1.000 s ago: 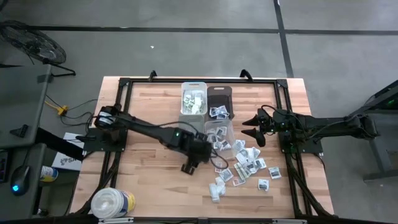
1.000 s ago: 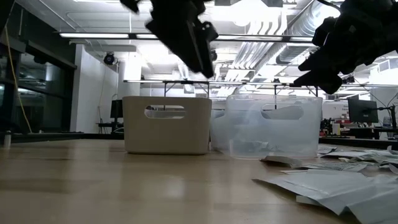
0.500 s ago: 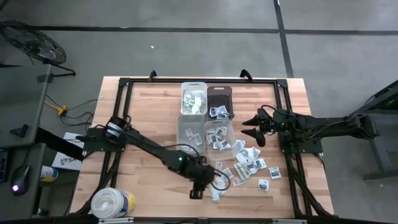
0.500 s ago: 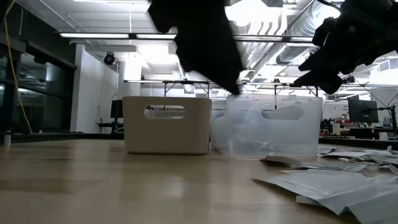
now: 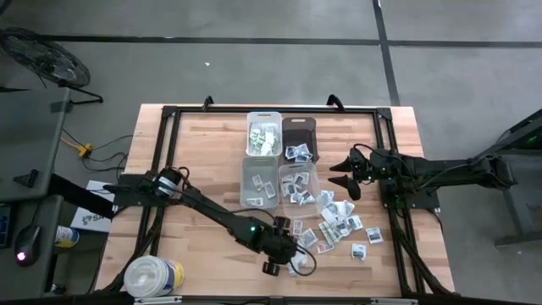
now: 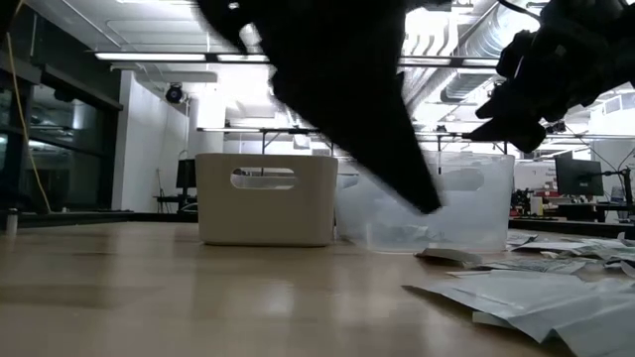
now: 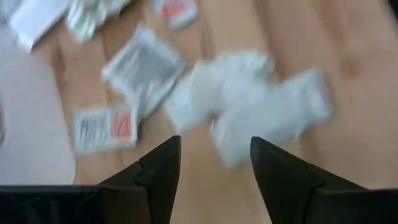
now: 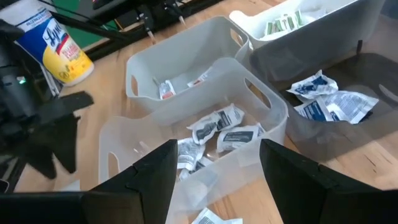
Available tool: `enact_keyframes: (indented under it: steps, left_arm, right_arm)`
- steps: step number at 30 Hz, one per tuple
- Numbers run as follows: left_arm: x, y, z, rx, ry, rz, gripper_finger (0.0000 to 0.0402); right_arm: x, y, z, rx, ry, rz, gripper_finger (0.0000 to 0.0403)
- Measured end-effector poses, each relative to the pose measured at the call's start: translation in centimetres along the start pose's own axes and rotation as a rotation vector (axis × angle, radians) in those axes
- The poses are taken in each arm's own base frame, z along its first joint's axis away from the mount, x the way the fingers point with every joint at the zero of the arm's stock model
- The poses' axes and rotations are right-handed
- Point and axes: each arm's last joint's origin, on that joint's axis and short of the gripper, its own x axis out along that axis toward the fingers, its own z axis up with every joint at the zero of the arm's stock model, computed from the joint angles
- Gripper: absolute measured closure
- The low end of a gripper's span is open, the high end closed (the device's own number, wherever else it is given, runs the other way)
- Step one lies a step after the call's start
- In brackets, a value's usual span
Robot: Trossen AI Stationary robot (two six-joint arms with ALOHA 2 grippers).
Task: Pick & Place First Aid Supplies
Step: Put the green bandage pack into the white bin
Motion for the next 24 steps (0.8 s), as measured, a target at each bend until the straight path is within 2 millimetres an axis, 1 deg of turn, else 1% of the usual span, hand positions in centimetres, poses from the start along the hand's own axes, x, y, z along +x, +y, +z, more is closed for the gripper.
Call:
enact_keyframes:
  steps: [2,9,17,24]
  left_arm:
    - [0.3,-0.4,0.3,0.008,-0.023,-0.030,0.0209]
    - [1.4,-1.6,-0.6,0.040,0.010,-0.050,0.0209]
    - [2.9,-1.9,-1.5,0.031,0.036,-0.021,0.0209]
    - [3.2,-1.9,-1.8,0.031,0.044,-0.008,0.0211]
  right_arm:
    - [0.0,0.0,0.0,0.000,0.000,-0.001,0.0181]
    - [0.0,0.0,0.0,0.000,0.000,0.000,0.0181]
    - [0.0,0.0,0.0,0.000,-0.002,0.001,0.0181]
    - [0.0,0.0,0.0,0.000,-0.003,0.001,0.0181]
